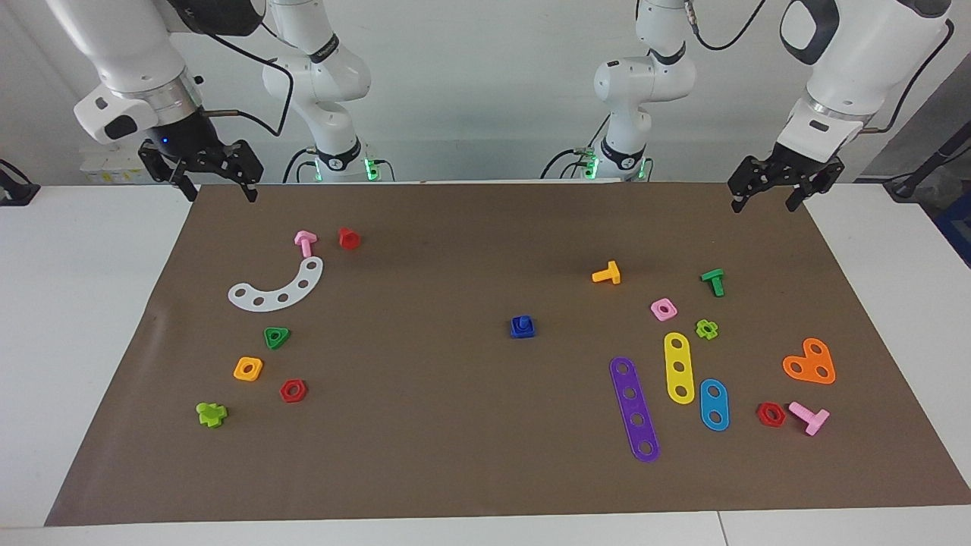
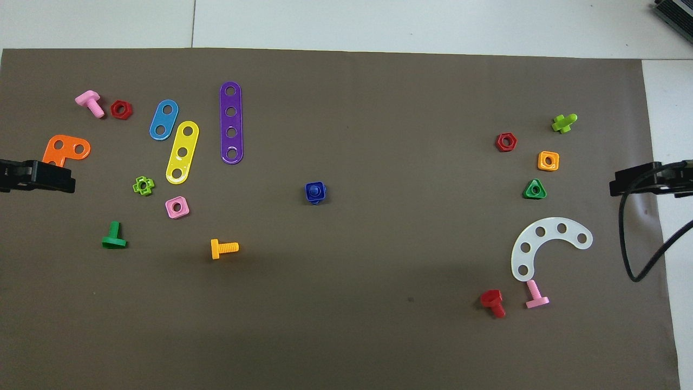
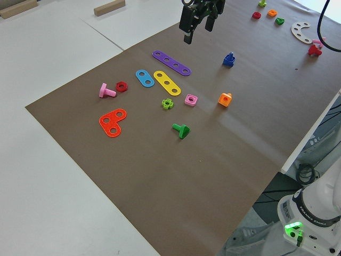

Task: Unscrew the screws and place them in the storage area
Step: 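Reach the left gripper toward the dark blue cube nut mid-table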

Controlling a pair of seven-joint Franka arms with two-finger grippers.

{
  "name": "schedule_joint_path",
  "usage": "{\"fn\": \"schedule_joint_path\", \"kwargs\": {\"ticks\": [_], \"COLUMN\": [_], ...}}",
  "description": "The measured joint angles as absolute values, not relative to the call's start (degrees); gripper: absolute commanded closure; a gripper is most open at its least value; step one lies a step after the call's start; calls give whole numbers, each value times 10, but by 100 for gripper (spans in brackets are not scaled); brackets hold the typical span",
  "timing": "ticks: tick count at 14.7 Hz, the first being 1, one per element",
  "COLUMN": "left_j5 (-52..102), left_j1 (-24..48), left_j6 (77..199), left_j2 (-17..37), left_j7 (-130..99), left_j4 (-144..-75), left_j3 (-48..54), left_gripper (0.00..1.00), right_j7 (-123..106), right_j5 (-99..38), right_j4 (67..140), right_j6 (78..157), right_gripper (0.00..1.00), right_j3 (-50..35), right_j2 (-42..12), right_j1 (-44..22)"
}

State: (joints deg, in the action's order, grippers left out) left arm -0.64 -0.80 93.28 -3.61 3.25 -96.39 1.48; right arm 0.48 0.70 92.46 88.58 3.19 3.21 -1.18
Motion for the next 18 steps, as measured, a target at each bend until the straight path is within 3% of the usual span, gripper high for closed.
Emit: {"fn": "schedule_joint_path", "kwargs": {"ticks": [10, 18], "left_j5": [-6, 1], "left_j1": [0, 143], "left_j6": [931, 1015], "left_j2": [-37, -38], "left_j7": [32, -148], "left_j4": [-971, -1036], "left_j3": [19, 28], "left_gripper": [0, 0], "right_j7": [5, 5], "right_j5": [7, 7], "right_j4": [925, 925], "right_j6": [886, 886], "right_gripper": [0, 0], "right_j3": [32, 32], "right_j2": [32, 32], "right_j1": [-12, -12]}}
